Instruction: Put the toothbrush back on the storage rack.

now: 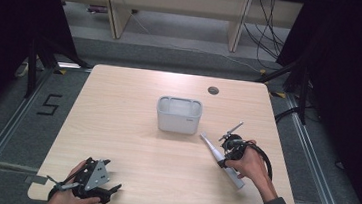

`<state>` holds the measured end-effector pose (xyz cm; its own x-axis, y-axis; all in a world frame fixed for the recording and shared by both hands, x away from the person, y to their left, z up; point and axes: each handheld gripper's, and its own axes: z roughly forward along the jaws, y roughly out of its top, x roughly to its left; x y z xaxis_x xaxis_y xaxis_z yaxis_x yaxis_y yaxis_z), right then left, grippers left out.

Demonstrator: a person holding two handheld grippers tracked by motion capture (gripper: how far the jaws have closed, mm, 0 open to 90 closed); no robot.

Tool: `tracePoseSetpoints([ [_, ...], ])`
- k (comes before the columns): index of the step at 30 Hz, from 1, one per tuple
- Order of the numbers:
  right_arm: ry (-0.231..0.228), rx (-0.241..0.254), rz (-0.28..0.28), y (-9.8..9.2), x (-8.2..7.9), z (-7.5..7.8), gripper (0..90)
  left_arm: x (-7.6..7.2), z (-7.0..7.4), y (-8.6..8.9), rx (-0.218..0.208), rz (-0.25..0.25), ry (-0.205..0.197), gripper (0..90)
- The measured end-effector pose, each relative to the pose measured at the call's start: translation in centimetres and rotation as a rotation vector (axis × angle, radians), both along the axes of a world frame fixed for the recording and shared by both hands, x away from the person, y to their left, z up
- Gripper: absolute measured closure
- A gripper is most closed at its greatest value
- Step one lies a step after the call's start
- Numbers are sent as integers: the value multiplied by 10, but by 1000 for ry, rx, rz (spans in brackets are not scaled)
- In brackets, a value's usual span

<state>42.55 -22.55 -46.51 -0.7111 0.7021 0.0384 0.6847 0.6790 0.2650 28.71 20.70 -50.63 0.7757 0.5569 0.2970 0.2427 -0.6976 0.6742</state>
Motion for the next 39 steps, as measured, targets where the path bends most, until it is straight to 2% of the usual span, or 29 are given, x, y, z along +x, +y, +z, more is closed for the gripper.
tracePoseSetpoints([
  [1, -7, 0, 26, 0, 2, -1, 572, 0, 0, 0, 0, 0, 0, 152],
  [4, 15, -26, 21, 4, 3, -2, 585, 0, 0, 0, 3, 3, -8, 152],
  [6, 18, -32, 38, 4, 5, -2, 595, 0, -1, 0, 0, 7, -9, 152],
  [11, 34, -49, 29, 5, 8, -2, 601, 0, 0, 0, 7, 2, -10, 152],
  [12, 46, -52, 43, 5, 10, -3, 603, 0, 0, 0, 8, 1, -10, 152],
  [13, 59, -55, 23, 6, 9, -3, 603, 0, 0, 0, 8, 0, -9, 152],
  [14, 70, -60, 30, 7, 10, -4, 608, 0, -1, 0, -3, 9, 2, 152],
  [15, 67, -64, 39, 6, 11, -6, 607, 0, 0, 0, 8, 1, -10, 152],
  [17, 70, -70, 41, 6, 12, -6, 609, 0, -1, -1, -4, 9, 0, 152],
  [18, 79, -77, 49, 8, 13, -6, 617, 0, 0, 0, 8, 0, -10, 152],
  [20, 87, -85, 34, 11, 13, -7, 621, 0, -1, -1, -4, 9, 0, 152],
  [21, 93, -94, 39, 12, 14, -7, 622, 0, 0, 0, 10, 0, -10, 152],
  [24, 104, -120, 42, 15, 16, -6, 630, 0, 0, 0, 8, -3, -11, 152],
  [25, 118, -126, 25, 17, 16, -6, 635, 0, 0, 0, 8, -3, -11, 152],
  [26, 108, -127, 63, 15, 20, -7, 642, 0, 0, 0, 8, -1, -10, 152],
  [27, 108, -127, 63, 15, 20, -7, 642, 0, 0, 0, 8, -1, -10, 152],
  [28, 130, -144, 52, 17, 20, -7, 653, 0, 0, 0, 6, 0, -9, 152],
  [30, 139, -141, 53, 18, 20, -8, 659, 0, 0, 0, 8, -3, -9, 152],
  [31, 129, -146, 68, 16, 21, -9, 659, 0, 0, 0, 8, -3, -10, 152],
  [32, 141, -155, 56, 18, 21, -8, 660, 0, 0, 0, 8, -3, -10, 152],
  [33, 140, -159, 64, 18, 21, -8, 660, 0, 0, -1, 8, 1, -10, 152],
  [34, 134, -170, 106, 17, 24, -9, 660, 0, 0, -1, 6, 1, -10, 152],
  [35, 142, -170, 71, 19, 22, -9, 661, 0, -1, -1, 6, 0, -10, 152],
  [36, 142, -182, 100, 19, 24, -9, 660, 0, -1, -1, 3, 0, -10, 152],
  [38, 164, -190, 96, 22, 25, -8, 661, 0, 0, -1, 2, -1, -8, 152],
  [39, 155, -207, 103, 23, 25, -8, 661, 0, 0, -1, 3, -2, -9, 152],
])
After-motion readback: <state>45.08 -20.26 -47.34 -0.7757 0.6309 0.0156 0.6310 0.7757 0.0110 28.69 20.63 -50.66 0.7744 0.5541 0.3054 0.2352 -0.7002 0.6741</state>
